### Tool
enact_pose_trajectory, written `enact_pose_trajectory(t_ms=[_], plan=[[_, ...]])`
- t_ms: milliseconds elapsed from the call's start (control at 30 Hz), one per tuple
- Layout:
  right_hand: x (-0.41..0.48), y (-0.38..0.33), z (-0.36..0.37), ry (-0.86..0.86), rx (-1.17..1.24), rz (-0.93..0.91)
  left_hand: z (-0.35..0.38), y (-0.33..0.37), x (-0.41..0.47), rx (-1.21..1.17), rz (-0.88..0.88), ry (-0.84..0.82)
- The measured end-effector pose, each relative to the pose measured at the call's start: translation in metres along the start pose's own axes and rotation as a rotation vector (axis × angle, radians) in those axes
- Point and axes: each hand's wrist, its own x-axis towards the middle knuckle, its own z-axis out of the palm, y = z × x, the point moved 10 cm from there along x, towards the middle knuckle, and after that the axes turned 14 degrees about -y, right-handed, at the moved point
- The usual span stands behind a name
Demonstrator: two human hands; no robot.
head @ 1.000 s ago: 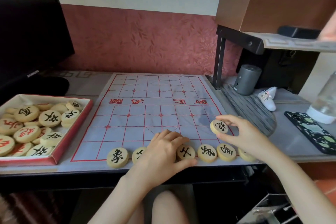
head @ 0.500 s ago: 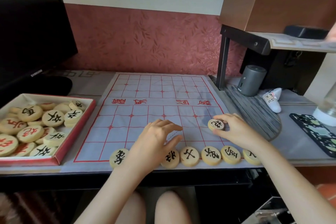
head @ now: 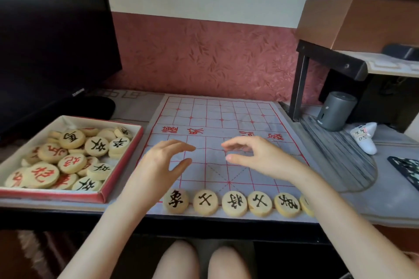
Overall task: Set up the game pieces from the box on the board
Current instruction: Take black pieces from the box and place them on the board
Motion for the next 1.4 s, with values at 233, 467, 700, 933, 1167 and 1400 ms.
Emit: enact_pose_trajectory(t_ms=[233, 467, 700, 933, 1167, 1400], plan=[[0.071, -0.079, 0.041, -0.043, -0.028, -0.182, -0.067, -0.080, -0.044, 0.093, -0.211, 0.121], [0.130, -0.137, 0.079, -0.026, -0.108, -0.221, -0.096, -0.138, -0.053, 0.185, -0.366, 0.096], [0.166, -0.149, 0.098, -0.018, -0.209, -0.108, -0.089, -0.160, -0.037, 0.278, -0.420, -0.056], [0.177, -0.150, 0.102, 0.067, -0.254, -0.080, -0.089, -0.159, -0.025, 0.415, -0.352, -0.037], [0.182, -0.143, 0.102, 0.139, -0.232, -0.111, -0.086, -0.164, -0.020, 0.456, -0.368, -0.088], [0.171, -0.130, 0.085, 0.223, 0.097, -0.179, -0.096, -0.150, -0.027, 0.358, -0.318, 0.098]])
